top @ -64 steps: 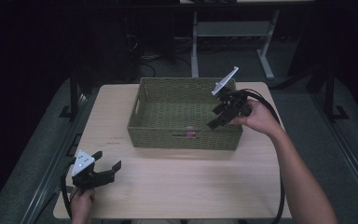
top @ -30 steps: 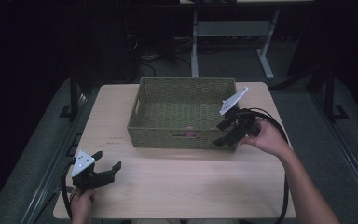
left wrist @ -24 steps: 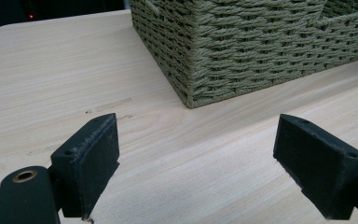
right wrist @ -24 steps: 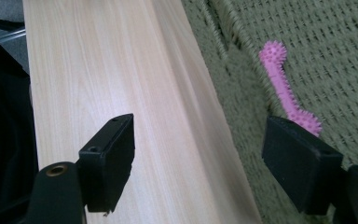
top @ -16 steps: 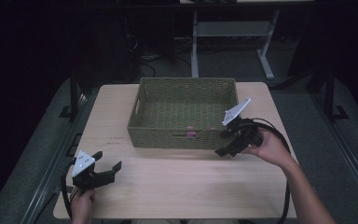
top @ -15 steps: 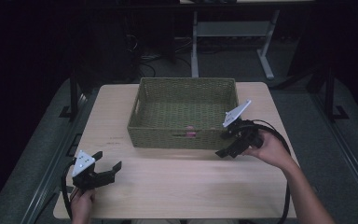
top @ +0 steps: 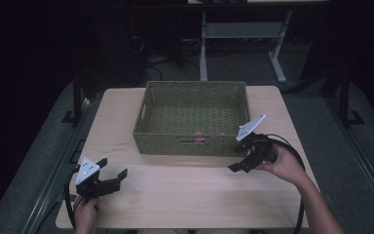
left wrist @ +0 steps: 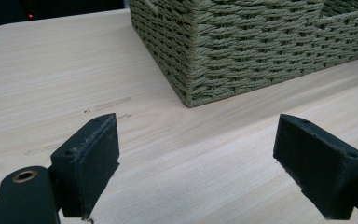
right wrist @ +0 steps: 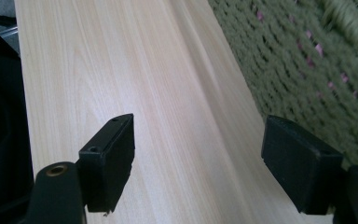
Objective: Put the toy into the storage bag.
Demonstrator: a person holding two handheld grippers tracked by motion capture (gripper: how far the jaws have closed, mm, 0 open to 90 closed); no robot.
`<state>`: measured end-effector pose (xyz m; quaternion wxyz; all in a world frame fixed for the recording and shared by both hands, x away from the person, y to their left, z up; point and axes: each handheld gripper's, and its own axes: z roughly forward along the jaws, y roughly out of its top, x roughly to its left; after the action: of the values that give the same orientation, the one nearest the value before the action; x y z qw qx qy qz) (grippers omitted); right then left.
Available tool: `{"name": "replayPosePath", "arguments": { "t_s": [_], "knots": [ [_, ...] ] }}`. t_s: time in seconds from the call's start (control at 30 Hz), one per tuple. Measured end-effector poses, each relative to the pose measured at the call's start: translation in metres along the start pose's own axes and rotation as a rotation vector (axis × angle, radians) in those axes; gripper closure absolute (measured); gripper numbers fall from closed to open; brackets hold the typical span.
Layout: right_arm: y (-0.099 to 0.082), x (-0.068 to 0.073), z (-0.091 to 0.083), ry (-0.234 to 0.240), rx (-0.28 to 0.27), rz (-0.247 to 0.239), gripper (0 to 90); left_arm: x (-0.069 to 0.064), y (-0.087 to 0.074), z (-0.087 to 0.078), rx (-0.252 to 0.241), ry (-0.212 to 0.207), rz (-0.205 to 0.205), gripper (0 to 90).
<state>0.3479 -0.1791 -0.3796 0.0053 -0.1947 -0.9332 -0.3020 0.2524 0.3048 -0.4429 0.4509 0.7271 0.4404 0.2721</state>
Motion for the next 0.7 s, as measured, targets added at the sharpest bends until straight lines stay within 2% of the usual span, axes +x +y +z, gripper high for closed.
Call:
{"name": "replayPosePath", "arguments": {
  "t_s": [0.37, 0.7],
  "knots": [
    [-0.016, 0.004, 0.007, -0.004, -0.001, 0.016, 25.4, 0.000, 0.000, 0.000, -0.001, 0.001, 0.001, 13.8],
    [-0.035, 0.008, 0.007, -0.011, -0.002, 0.044, 25.4, -0.001, 0.000, 0.000, -0.002, 0.002, 0.001, 13.9]
  ]
}}
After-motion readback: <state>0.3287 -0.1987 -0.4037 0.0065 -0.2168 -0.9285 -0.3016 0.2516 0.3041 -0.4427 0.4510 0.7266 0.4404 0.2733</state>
